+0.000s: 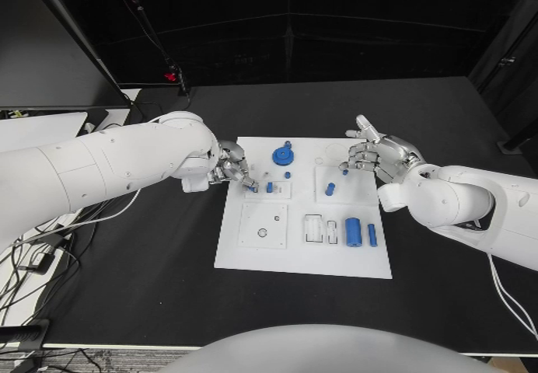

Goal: Assemble the parts on the task board

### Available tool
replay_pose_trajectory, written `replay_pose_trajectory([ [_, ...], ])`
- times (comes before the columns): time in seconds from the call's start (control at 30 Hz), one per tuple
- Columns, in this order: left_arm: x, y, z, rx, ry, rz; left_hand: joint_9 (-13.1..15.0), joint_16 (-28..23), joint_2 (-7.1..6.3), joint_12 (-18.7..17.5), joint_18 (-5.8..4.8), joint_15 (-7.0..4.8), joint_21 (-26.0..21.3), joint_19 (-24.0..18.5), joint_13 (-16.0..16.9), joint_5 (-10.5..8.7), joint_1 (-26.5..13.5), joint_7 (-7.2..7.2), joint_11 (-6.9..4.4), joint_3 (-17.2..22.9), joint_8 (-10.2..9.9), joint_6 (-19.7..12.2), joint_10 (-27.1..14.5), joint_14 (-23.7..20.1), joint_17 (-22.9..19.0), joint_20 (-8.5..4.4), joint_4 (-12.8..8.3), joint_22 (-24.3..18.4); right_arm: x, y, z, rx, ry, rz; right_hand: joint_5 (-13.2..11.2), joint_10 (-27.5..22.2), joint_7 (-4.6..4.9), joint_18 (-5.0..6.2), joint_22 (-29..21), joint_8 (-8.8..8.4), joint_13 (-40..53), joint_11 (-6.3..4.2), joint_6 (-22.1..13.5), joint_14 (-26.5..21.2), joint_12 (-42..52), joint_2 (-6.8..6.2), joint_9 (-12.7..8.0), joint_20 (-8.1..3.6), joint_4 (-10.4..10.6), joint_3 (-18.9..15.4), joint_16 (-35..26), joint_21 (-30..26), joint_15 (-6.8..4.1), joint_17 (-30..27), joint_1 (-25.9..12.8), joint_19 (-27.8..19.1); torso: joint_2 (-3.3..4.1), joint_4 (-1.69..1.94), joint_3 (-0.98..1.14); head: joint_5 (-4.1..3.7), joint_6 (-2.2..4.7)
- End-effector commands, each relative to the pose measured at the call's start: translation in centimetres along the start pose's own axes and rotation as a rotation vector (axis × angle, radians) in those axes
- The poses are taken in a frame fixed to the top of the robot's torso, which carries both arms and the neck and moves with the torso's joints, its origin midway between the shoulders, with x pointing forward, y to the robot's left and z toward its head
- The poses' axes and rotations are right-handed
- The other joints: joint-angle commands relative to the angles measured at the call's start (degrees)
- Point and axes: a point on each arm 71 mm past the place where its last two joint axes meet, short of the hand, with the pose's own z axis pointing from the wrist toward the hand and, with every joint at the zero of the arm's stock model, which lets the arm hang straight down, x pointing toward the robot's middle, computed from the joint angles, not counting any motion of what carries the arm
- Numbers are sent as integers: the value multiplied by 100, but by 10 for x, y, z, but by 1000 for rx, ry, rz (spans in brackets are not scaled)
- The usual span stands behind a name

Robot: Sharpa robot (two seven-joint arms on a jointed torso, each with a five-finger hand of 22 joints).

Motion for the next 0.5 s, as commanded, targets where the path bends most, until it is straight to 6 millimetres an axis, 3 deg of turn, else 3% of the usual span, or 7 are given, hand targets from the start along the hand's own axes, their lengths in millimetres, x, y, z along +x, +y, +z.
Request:
replay_pose_trajectory([
  [0.03, 2, 0, 0, -12, 25, 8, 10, 5, 402, -31, 24, -28, -39, 384, 1492, 21, 447, -39, -46, 42, 14, -17, 640, 591, 1510, -19, -18, 1429, 1, 1, 0, -10, 8, 2, 37, -28, 652, 95, -5, 28, -6, 8, -56, -47, 35, 19, -5, 17, 8, -36, 14, -12, 11, -5, 44, -10, -1, 5, 3, -4, -5],
  [0.5, 1, -1, 1, -13, 19, 7, 11, 5, 400, -31, 26, -27, -44, 378, 1492, 20, 445, -36, -43, 57, 12, -21, 640, 591, 1510, -18, -17, 1427, 1, 1, 0, -10, 9, 2, 37, -28, 652, 95, -5, 28, -6, 8, -56, -47, 35, 19, -5, 17, 8, -36, 14, -12, 11, -5, 44, -10, 0, 2, -2, -9, -4],
])
